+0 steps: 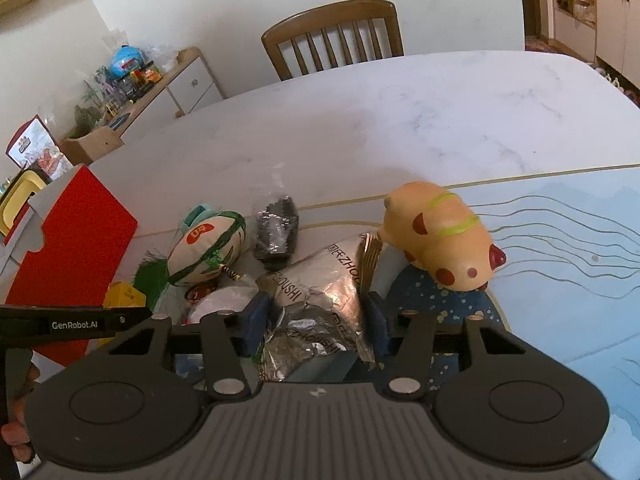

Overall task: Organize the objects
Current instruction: 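Move right tool to the silver foil snack bag while left tool approaches the yellow box, then grasp the silver foil bag with right tool while left tool grasps the yellow box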

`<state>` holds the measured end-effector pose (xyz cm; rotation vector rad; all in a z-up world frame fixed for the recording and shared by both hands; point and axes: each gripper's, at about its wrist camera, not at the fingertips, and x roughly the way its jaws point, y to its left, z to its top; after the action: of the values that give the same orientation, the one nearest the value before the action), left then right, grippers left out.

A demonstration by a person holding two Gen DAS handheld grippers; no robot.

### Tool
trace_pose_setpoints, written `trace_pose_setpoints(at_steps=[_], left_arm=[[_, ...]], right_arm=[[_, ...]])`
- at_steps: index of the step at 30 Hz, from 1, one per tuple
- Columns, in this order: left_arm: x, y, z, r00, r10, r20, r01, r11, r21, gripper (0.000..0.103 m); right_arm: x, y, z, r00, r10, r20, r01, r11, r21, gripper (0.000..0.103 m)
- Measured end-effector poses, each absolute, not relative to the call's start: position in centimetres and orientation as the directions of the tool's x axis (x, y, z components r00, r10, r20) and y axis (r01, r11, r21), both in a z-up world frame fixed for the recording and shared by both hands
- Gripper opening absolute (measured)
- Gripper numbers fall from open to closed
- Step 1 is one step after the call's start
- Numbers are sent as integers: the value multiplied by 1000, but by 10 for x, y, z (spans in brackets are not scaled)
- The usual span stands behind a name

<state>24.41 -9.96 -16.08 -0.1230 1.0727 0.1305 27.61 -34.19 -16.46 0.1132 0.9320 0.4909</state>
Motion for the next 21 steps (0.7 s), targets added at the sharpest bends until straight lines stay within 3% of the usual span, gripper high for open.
trace_pose_setpoints(at_steps=[4, 13, 21], left_arm=[[242, -99, -159, 477, 39, -878, -156, 987, -40, 28], [230, -96, -156, 479, 20, -877, -149, 987, -59, 28], [212, -95, -139, 496, -35, -868, -98, 991, -96, 28]], right_arm=[[269, -344, -160, 513, 443, -735, -347, 890, 295, 47], [249, -367, -136, 581, 419, -698, -314, 906, 283, 46], [218, -380, -110, 649, 356, -672, -322, 929, 181, 46]])
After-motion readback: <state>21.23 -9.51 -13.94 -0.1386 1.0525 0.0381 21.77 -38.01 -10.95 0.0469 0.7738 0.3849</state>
